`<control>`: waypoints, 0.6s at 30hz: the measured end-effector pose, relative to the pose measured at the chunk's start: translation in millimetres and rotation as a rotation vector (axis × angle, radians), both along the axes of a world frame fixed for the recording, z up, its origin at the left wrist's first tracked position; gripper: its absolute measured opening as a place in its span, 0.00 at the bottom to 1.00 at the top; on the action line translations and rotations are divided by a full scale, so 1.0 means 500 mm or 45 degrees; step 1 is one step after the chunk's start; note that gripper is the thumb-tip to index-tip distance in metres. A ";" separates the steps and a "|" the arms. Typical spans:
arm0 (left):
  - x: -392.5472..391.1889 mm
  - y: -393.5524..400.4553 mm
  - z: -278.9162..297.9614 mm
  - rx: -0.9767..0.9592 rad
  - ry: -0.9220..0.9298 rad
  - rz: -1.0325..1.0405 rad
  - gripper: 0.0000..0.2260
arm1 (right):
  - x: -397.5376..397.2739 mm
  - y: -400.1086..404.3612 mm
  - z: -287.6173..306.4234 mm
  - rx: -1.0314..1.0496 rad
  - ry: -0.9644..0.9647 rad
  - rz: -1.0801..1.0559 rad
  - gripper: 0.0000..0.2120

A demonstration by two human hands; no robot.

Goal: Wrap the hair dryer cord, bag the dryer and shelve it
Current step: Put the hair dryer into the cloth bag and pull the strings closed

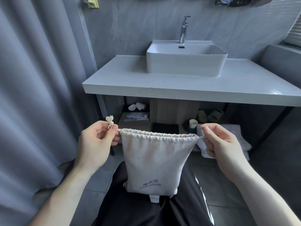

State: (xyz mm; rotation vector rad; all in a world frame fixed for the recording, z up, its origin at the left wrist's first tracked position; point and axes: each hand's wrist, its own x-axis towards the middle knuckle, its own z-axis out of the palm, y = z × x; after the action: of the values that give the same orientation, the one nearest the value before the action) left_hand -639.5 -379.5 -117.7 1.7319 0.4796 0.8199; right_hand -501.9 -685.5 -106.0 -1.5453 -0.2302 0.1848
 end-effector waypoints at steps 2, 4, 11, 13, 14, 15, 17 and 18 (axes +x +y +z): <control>-0.001 0.004 -0.001 -0.067 -0.003 0.001 0.06 | 0.003 -0.003 -0.007 0.080 0.038 -0.045 0.09; -0.004 0.011 -0.001 -0.124 0.001 0.016 0.05 | 0.006 -0.009 -0.012 0.129 0.052 -0.089 0.10; -0.015 0.050 0.001 -0.185 -0.030 0.116 0.05 | 0.020 -0.038 -0.036 0.165 0.004 -0.267 0.10; -0.015 0.059 0.004 -0.206 -0.044 0.142 0.05 | 0.033 -0.044 -0.058 0.121 0.002 -0.339 0.10; -0.015 0.061 0.006 -0.215 -0.052 0.151 0.05 | 0.039 -0.045 -0.071 0.085 -0.001 -0.374 0.10; -0.015 0.060 0.008 -0.223 -0.057 0.152 0.05 | 0.043 -0.046 -0.081 0.033 -0.015 -0.401 0.09; -0.017 0.054 0.016 -0.238 -0.061 0.140 0.05 | 0.045 -0.046 -0.092 -0.105 -0.087 -0.417 0.07; -0.019 0.049 0.023 -0.250 -0.064 0.122 0.06 | 0.044 -0.045 -0.093 -0.180 -0.148 -0.396 0.08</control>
State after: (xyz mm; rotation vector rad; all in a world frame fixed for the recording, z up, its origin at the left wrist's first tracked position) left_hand -649.1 -354.9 -106.3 1.5142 0.5930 0.8531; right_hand -480.1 -708.2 -152.6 -1.7127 -0.0668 -0.1365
